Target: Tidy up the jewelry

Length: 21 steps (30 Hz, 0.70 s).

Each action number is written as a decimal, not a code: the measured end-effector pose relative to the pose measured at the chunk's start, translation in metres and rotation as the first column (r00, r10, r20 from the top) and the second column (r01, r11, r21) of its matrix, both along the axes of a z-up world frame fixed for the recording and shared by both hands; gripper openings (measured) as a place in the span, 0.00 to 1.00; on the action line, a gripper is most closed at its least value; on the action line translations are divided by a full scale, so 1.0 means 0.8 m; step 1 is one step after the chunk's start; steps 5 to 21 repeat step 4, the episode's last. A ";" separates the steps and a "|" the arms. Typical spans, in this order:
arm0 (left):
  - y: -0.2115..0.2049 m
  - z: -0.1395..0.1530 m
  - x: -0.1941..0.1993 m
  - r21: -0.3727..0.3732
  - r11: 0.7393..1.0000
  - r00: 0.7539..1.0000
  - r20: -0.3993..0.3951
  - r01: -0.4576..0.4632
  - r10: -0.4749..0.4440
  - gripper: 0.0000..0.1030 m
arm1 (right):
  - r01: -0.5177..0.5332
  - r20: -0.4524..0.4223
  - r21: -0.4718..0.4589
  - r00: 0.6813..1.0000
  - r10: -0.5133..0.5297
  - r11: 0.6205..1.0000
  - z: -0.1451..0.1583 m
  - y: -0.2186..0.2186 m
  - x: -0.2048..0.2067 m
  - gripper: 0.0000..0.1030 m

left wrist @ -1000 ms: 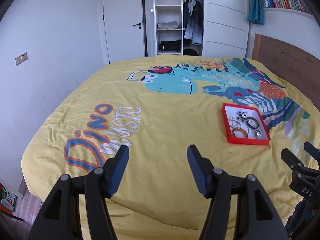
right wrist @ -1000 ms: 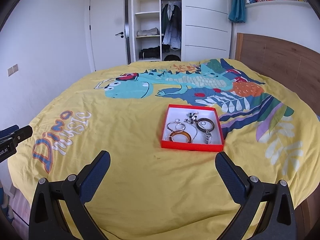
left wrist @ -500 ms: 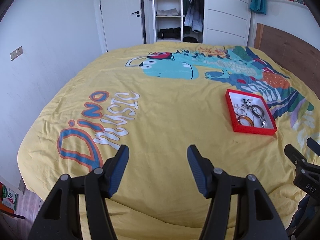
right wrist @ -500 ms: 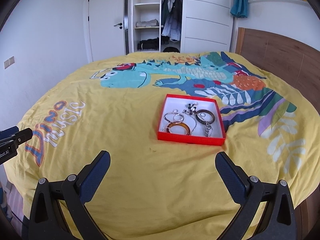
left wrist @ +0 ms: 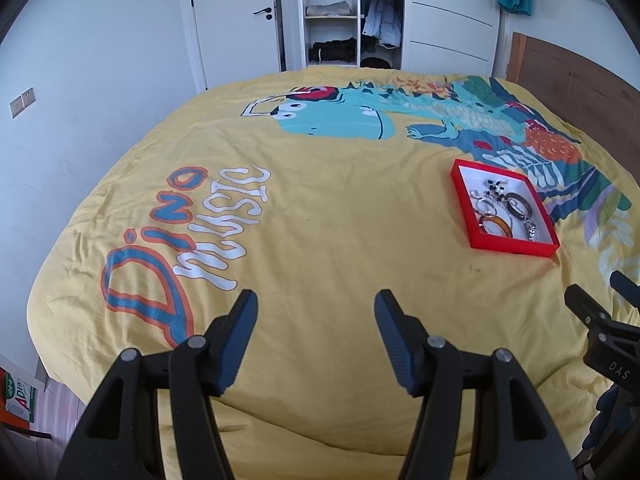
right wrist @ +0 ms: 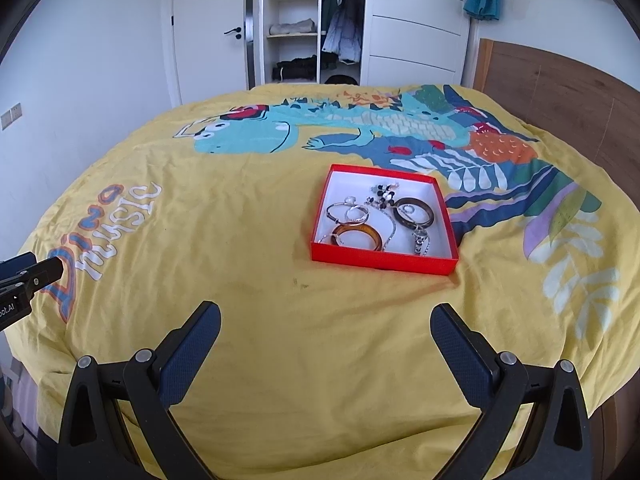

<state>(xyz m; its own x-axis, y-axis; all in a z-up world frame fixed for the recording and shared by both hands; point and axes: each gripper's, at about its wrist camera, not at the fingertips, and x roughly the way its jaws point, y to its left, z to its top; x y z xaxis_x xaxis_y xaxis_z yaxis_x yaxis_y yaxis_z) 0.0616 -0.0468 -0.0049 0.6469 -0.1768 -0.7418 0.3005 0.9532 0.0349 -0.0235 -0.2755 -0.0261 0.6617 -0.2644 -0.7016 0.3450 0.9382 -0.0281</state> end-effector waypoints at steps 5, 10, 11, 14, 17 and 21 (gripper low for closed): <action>0.000 -0.004 0.003 0.001 1.000 1.000 -0.006 0.001 -0.001 0.57 | -0.001 -0.008 0.001 1.000 0.001 1.000 -0.003 0.001 0.003 1.00; 0.000 -0.004 0.003 0.001 1.000 1.000 -0.006 0.001 -0.001 0.57 | -0.001 -0.008 0.001 1.000 0.001 1.000 -0.003 0.001 0.003 1.00; 0.000 -0.004 0.003 0.001 1.000 1.000 -0.006 0.001 -0.001 0.57 | -0.001 -0.008 0.001 1.000 0.001 1.000 -0.003 0.001 0.003 1.00; 0.000 -0.004 0.003 0.001 1.000 1.000 -0.006 0.001 -0.001 0.57 | -0.001 -0.008 0.001 1.000 0.001 1.000 -0.003 0.001 0.003 1.00; 0.000 -0.004 0.003 0.001 1.000 1.000 -0.006 0.001 -0.001 0.57 | -0.001 -0.008 0.001 1.000 0.001 1.000 -0.003 0.001 0.003 1.00; 0.000 -0.004 0.003 0.001 1.000 1.000 -0.006 0.001 -0.001 0.57 | -0.001 -0.008 0.001 1.000 0.001 1.000 -0.003 0.001 0.003 1.00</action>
